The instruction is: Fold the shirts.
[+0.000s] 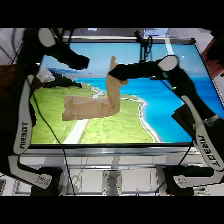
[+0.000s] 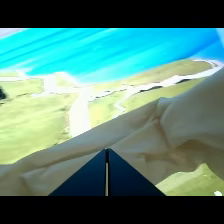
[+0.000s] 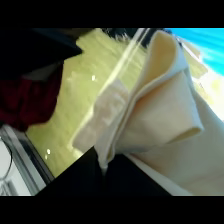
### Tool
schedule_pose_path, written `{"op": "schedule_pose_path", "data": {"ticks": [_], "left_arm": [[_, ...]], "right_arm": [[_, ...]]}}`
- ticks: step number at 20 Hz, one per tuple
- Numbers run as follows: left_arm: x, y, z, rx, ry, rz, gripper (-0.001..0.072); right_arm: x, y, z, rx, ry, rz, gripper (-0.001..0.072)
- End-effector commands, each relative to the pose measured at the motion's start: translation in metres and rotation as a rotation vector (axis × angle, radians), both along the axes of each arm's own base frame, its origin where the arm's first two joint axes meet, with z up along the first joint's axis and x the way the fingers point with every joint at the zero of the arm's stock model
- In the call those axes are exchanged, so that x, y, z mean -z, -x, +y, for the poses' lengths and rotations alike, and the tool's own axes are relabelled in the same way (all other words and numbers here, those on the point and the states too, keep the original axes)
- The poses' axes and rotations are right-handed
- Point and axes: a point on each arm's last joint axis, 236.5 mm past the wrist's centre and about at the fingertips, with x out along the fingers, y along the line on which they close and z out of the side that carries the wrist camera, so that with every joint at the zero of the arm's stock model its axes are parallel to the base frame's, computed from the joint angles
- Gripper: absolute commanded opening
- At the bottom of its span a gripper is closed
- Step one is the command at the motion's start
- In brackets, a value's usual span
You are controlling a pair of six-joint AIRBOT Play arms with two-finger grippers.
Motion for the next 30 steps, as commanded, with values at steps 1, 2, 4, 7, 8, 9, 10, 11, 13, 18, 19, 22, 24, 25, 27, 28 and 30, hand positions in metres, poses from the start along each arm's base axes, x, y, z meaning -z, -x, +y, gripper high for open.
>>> {"op": "schedule_pose_path", "data": {"ticks": [1,2,4,7,8,9,10,11,13,18,19,22,24,25,27,28,30], "left_arm": [[-0.035,0.012,0.075,-0.137,-0.178,-0.070,0.0012],[-0.037,0.014,0.078,-0.143,-0.187,-0.070,0.0012],[-0.033,0.017,0.079,-0.141,-0.193,-0.050,0.0011],[-0.011,0.020,0.081,-0.134,-0.215,0.005,0.0011],[-0.003,0.022,0.081,-0.132,-0.221,0.024,0.0011],[0.002,0.023,0.081,-0.130,-0.225,0.038,0.0011],[0.007,0.024,0.081,-0.129,-0.228,0.048,0.0012],[0.008,0.024,0.081,-0.129,-0.230,0.052,0.0012],[0.008,0.024,0.082,-0.130,-0.233,0.053,0.0012],[0.007,0.022,0.085,-0.117,-0.251,0.036,0.0012],[0.005,0.019,0.084,-0.117,-0.247,0.024,0.0012],[0.001,0.011,0.082,-0.120,-0.235,-0.015,0.0011],[0.000,0.009,0.081,-0.125,-0.229,-0.023,0.0012],[0.000,0.009,0.081,-0.125,-0.229,-0.023,0.0012],[0.000,0.009,0.081,-0.125,-0.230,-0.023,0.0011],[0.000,0.009,0.081,-0.125,-0.230,-0.023,0.0012],[0.000,0.009,0.081,-0.124,-0.230,-0.024,0.0012]], "right_arm": [[0.004,0.003,0.076,0.051,-0.113,-0.014,0.0027],[0.019,0.008,0.096,0.045,-0.137,0.030,0.0027],[0.046,0.020,0.132,0.047,-0.189,0.120,0.0029],[0.054,0.023,0.166,0.124,-0.295,0.170,0.0287],[0.049,0.019,0.168,0.170,-0.329,0.176,0.0513],[0.043,0.015,0.167,0.199,-0.357,0.184,0.0544],[0.040,0.012,0.166,0.200,-0.360,0.176,0.0544],[0.039,0.006,0.161,0.207,-0.360,0.170,0.0544],[0.046,-0.006,0.144,0.181,-0.295,0.116,0.0542],[0.140,-0.037,0.020,0.148,0.144,0.229,0.0540],[0.162,-0.037,-0.014,0.202,0.227,0.324,0.0541],[0.206,-0.024,-0.073,0.274,0.313,0.537,0.0543],[0.222,-0.016,-0.070,0.255,0.252,0.613,0.0545],[0.230,-0.011,-0.061,0.223,0.224,0.637,0.0546],[0.239,-0.006,-0.039,0.178,0.145,0.686,0.0612],[0.242,-0.005,-0.029,0.161,0.093,0.712,0.0642],[0.246,-0.003,-0.009,0.139,0.005,0.759,0.0642]]}}
